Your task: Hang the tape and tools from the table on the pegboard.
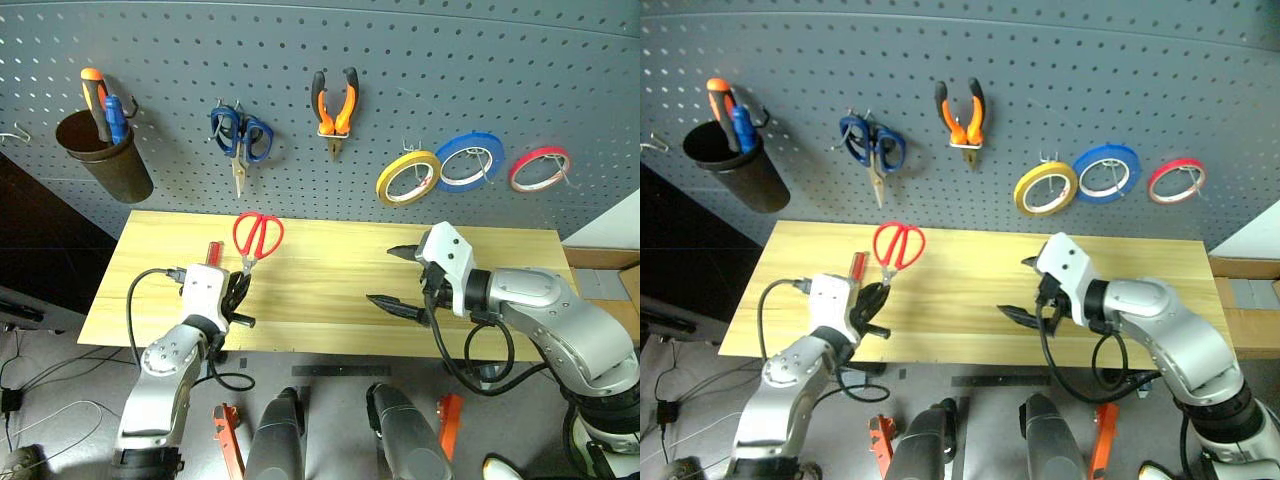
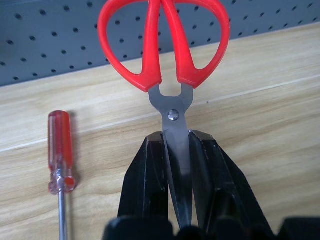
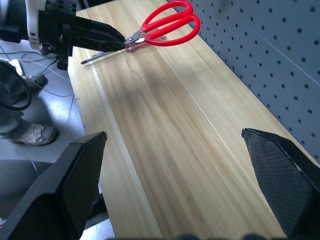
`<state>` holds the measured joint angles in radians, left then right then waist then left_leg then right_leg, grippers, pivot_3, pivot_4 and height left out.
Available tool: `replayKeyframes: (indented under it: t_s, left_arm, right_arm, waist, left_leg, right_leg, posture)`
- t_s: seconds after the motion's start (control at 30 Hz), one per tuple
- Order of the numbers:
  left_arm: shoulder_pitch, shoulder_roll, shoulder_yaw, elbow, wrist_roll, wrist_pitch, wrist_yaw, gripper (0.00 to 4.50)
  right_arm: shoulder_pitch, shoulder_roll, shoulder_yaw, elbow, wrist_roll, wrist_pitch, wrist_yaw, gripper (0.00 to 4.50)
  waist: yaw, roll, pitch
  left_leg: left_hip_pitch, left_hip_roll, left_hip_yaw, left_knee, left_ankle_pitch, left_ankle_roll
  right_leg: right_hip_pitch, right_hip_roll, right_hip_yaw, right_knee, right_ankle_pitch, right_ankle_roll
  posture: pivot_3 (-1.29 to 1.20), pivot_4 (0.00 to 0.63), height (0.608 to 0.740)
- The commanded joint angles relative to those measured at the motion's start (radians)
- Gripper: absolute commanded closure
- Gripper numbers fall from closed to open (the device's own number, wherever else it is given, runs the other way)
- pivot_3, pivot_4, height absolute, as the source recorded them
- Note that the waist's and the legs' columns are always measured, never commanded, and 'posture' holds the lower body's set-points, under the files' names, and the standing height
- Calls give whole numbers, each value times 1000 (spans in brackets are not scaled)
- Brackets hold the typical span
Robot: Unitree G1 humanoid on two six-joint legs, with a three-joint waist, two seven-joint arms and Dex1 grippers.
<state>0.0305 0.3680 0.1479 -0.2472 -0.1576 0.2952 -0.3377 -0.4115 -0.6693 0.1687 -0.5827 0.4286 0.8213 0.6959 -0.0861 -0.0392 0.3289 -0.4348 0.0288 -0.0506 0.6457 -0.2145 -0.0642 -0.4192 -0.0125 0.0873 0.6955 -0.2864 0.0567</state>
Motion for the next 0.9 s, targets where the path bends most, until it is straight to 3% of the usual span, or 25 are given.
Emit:
replayKeyframes:
  t_s: [0.03,0.3,0.53,0.9]
  left_arm:
    - [31,8,22,-107,28,-135,6,4169]
    - [60,25,27,-218,148,-290,46,4169]
    - [38,63,75,-255,192,-344,61,4169]
    - [-103,77,109,-149,178,-329,69,4169]
  right_arm:
    - [5,-10,-29,-27,2,-64,28,0]
    - [33,-13,-49,-12,-6,-231,108,0]
    - [-6,11,-111,33,78,-285,179,0]
    - [-56,17,-85,87,56,-297,194,0]
  waist:
    - [0,0,0]
    - [3,-3,-8]
    - [3,-5,-26]
    - [7,-7,-39]
  left_leg:
    - [0,0,0,0,0,0]
    - [0,-1,0,0,0,0]
    - [0,-1,0,0,0,0]
    - [1,-1,-1,1,0,0]
  right_leg:
    - [0,0,0,0,0,0]
    - [0,0,0,0,0,0]
    - [0,0,0,0,0,0]
    - [1,1,-1,1,0,0]
  posture:
    - [-121,261,740]
    - [-97,244,740]
    - [-69,228,740]
    - [-52,209,740]
